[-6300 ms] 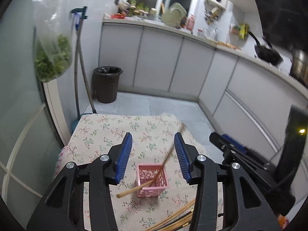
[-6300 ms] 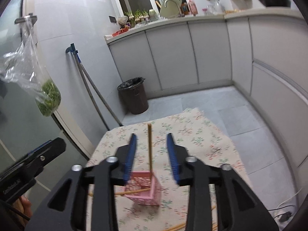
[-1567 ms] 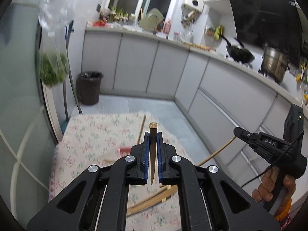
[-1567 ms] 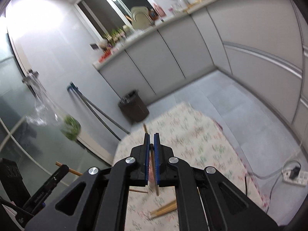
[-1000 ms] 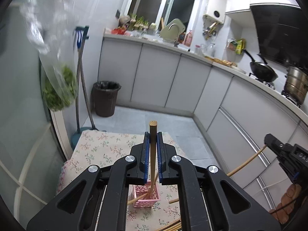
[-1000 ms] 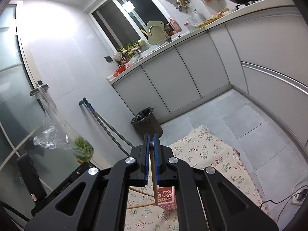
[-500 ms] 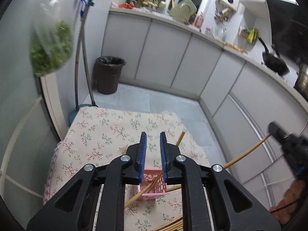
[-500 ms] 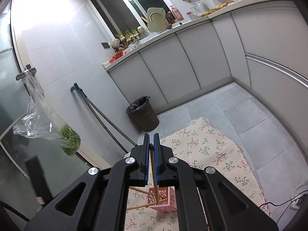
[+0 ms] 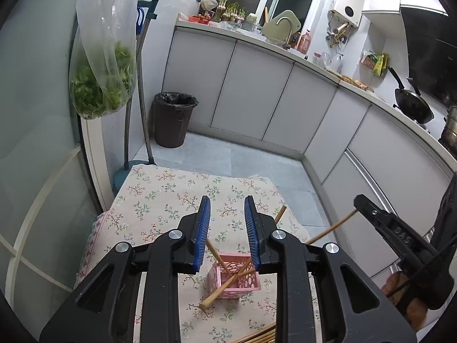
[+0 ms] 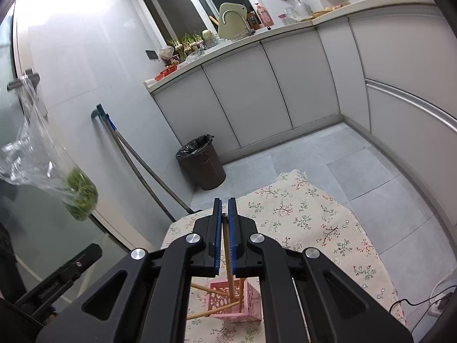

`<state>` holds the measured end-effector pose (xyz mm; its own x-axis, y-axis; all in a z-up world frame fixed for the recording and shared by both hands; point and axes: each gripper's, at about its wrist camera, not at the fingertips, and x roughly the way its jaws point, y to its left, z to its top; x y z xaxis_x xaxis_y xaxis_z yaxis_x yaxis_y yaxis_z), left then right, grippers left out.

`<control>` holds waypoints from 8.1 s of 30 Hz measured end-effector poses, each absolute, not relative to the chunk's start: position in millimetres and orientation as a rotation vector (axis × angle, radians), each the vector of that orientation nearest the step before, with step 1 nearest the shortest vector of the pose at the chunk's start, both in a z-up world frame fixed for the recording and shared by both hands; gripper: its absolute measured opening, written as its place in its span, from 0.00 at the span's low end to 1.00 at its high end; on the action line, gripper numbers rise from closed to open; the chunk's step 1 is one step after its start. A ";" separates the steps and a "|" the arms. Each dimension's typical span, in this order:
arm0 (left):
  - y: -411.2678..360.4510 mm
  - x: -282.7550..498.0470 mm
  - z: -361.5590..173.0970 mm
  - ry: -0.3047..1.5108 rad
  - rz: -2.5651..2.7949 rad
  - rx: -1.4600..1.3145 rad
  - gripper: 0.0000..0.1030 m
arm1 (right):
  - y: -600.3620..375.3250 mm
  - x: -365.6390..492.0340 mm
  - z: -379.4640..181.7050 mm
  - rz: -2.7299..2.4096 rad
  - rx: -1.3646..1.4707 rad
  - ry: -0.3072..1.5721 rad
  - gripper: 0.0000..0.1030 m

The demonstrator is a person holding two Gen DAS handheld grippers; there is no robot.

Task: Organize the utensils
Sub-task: 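Lower both chopsticks into the pink holder and open both tools, then move both open tools back toward the chopstick pile, then grasp a wooden chopstick with the left tool while the right tool reaches the pile, then grasp a chopstick with the right tool while the left tool lifts its chopstick upright, then lower both chopsticks into the pink holder and open both tools, then move both open tools back down to the chopstick pile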

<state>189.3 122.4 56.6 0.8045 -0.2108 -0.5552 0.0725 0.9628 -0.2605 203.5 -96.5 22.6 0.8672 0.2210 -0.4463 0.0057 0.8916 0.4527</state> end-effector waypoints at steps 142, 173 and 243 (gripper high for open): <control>17.0 99.3 -82.5 1.025 -0.377 0.221 0.07 | -151.6 155.0 -240.2 -0.371 0.747 1.348 0.27; 45.4 84.6 -13.1 0.823 -0.365 0.098 0.07 | -183.0 72.4 -61.6 -0.055 0.599 0.638 0.07; 87.6 167.1 68.4 0.593 -0.126 -0.032 0.61 | -69.2 173.6 23.6 0.107 0.230 0.523 0.37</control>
<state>167.1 87.6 68.4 0.8217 -0.1274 -0.5555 0.1090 0.9918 -0.0663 173.6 -69.2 23.6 0.8615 0.1592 -0.4822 -0.0421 0.9687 0.2446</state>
